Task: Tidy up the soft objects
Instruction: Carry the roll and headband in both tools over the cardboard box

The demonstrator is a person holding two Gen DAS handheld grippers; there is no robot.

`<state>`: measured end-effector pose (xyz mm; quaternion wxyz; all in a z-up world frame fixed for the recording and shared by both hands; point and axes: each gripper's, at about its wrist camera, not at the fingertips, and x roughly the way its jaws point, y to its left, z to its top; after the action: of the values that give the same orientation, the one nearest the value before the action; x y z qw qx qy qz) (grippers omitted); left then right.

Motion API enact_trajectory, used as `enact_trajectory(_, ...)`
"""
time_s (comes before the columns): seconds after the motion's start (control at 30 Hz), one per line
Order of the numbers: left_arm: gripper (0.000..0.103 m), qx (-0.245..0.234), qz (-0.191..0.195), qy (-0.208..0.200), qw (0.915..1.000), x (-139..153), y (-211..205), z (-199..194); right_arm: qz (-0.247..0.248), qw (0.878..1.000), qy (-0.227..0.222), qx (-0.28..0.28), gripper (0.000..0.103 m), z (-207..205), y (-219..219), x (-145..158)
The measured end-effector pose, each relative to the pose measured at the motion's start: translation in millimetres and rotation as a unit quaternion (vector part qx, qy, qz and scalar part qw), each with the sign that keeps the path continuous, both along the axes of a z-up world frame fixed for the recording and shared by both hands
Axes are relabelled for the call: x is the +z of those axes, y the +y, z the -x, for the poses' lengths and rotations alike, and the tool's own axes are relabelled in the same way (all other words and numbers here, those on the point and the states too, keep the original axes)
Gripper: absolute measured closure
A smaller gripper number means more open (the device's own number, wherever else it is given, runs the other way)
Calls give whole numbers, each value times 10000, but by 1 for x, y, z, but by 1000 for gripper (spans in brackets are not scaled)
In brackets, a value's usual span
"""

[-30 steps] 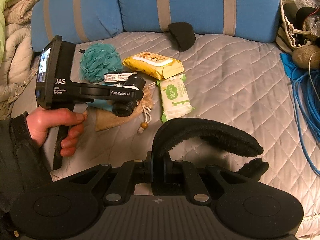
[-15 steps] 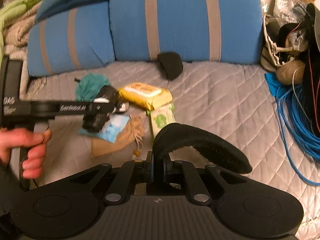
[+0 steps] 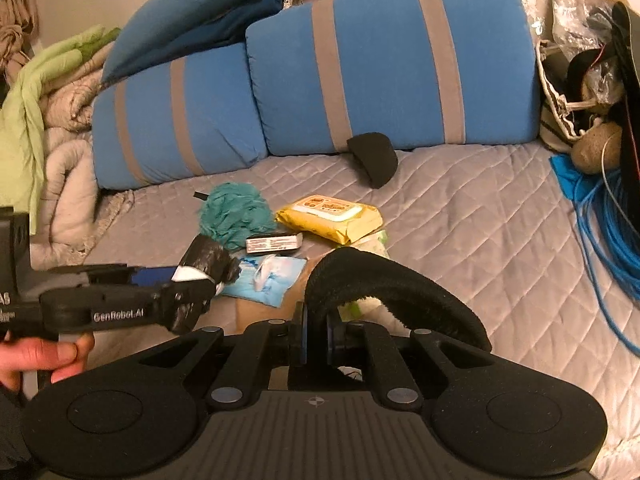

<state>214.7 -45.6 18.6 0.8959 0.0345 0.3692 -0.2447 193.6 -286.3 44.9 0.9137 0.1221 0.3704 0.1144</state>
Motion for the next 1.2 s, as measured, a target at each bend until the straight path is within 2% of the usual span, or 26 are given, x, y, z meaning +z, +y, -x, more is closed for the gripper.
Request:
enact_trajectory(0.47,58,0,-17,140,9999,7,19,61,-474,9986,-94,199,92,46,9,9)
enact_trajectory(0.9,58,75,-81,371,9993,4,37,115,-810,9943,185,671,92,99,47,5)
enact_trajectory(1.2,58,239,-160,638,9975,1,48,144,-787,9911,555,919,92,137,72,-4)
